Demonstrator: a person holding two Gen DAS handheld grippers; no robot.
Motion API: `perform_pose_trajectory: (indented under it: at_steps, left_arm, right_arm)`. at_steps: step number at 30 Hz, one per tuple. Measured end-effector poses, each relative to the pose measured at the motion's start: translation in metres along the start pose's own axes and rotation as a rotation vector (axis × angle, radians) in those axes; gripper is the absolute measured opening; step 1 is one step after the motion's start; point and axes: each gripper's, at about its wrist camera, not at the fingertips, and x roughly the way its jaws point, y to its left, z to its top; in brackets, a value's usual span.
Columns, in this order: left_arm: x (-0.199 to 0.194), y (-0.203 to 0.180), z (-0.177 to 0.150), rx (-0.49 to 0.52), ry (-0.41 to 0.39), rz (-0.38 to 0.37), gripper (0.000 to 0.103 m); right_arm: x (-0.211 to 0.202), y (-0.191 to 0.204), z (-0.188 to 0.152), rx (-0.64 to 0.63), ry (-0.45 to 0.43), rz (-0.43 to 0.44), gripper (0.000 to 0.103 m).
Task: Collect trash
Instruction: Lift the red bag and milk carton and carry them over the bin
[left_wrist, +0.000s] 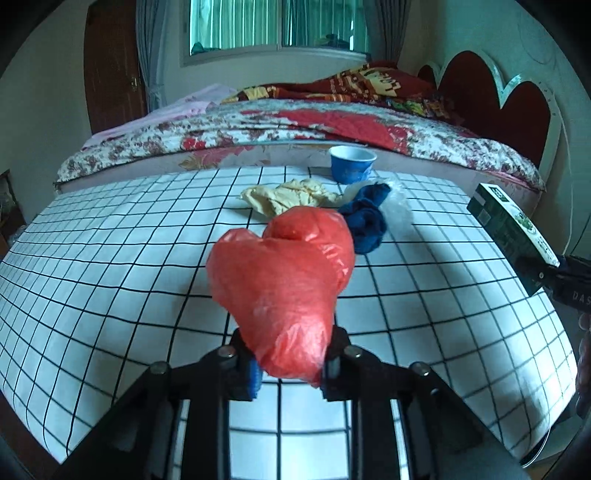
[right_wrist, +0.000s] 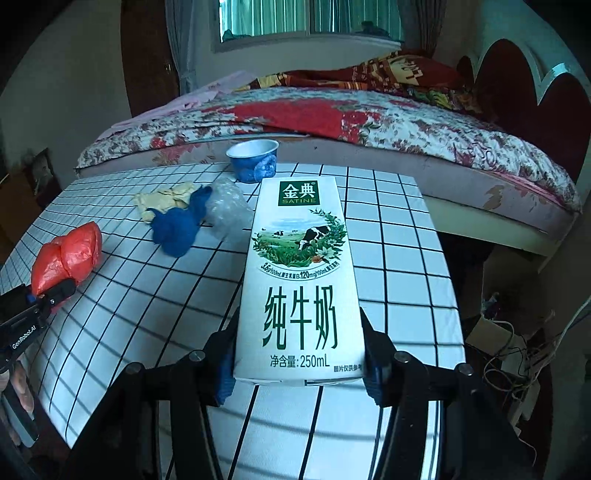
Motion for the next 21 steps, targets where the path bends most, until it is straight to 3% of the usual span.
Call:
perform_pose_trajectory:
  at_steps: [14,21]
  left_arm:
    - [-0.068,-0.058,-0.027,0.058,-0.104,-0.084,0.024]
    - [-0.086,-0.097,-0.046,0.092,-0.113,-0.150,0.024]
  right_arm:
    - [-0.087,-0.025,-0.056,0.044,-0.108,-0.056,0.056]
    - [-0.117,-0.049,-0.091,0.070,-0.145,-0.089,0.056]
